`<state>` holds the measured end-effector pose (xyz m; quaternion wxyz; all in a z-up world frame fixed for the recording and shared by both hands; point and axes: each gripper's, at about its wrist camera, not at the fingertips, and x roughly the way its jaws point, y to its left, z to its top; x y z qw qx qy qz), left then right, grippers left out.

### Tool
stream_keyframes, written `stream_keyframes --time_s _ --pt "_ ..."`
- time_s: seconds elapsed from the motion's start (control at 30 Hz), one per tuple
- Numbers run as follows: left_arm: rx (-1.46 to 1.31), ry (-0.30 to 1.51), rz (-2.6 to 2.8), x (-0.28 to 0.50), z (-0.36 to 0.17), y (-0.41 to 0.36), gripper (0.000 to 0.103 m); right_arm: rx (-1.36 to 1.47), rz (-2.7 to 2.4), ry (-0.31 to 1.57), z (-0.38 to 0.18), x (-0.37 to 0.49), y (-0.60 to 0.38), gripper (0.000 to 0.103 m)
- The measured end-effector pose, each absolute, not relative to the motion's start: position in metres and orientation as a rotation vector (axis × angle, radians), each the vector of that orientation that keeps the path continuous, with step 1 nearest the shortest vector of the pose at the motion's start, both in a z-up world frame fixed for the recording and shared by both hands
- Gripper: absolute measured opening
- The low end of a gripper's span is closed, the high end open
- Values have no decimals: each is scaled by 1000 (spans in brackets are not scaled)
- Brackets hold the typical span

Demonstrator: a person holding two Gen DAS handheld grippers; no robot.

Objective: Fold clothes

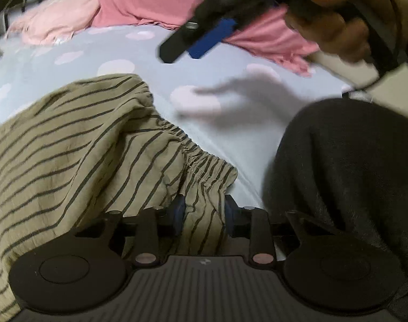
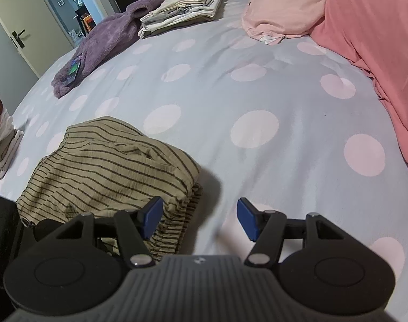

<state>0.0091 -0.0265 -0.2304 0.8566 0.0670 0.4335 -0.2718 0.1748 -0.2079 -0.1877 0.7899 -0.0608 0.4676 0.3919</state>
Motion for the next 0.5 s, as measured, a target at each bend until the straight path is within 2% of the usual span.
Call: stream_keyframes --time_s 0.03,0.07,0.13,0.17,0.27,0.4,0.5 --pt "187 900 -563 6 -231 -33 36 -132 845 1008 -189 176 -207 64" --pt "232 888 -555 2 -232 -40 43 -135 845 1008 -189 177 -205 64" --pt "323 864 -538 -4 -234 -53 43 -143 848 1007 -191 180 -201 64" --pt "322 867 -524 -4 -235 -53 39 -146 850 1006 -191 182 -198 64" --pt "336 866 -455 -2 -236 -53 1 -132 851 1021 -195 194 -191 64" --pt "284 862 -391 -2 -234 -53 0 -52 875 1071 -201 216 -184 64" --pt "139 848 -411 -3 -222 -43 0 -1 956 1131 -208 228 -176 64"
